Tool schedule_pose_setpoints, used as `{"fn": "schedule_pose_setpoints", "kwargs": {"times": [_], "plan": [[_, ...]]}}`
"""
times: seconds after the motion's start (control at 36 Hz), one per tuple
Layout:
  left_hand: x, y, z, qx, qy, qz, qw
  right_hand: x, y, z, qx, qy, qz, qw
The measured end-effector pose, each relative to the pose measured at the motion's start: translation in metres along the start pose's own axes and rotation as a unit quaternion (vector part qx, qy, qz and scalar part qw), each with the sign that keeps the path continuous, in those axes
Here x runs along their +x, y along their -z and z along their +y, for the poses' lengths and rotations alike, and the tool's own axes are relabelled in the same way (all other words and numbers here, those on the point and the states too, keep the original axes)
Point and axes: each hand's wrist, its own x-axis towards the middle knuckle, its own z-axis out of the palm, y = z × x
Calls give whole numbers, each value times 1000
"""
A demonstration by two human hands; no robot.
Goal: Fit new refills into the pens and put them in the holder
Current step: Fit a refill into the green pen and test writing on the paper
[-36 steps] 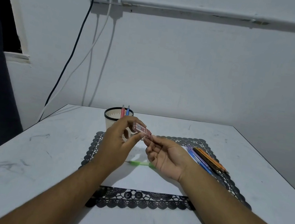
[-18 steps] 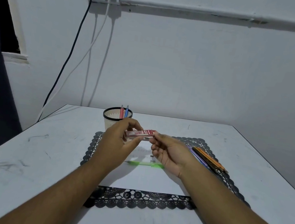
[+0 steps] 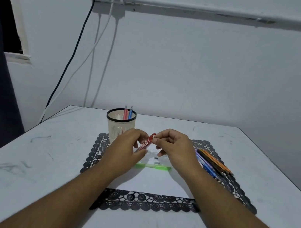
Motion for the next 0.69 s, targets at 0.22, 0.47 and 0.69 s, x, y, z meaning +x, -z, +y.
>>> {"fn": "schedule_pose_setpoints", "kwargs": {"times": [0.22, 0.47, 0.69], "plan": [[-1, -1, 1, 2, 4, 1, 1000, 1, -1, 1, 24, 15, 36, 999], [-2, -2, 3, 8, 8, 3, 1000, -1, -3, 1, 45, 4, 46, 998], [-3, -4, 2, -6, 6, 4, 1000, -2, -5, 0, 61, 2, 46, 997]]}}
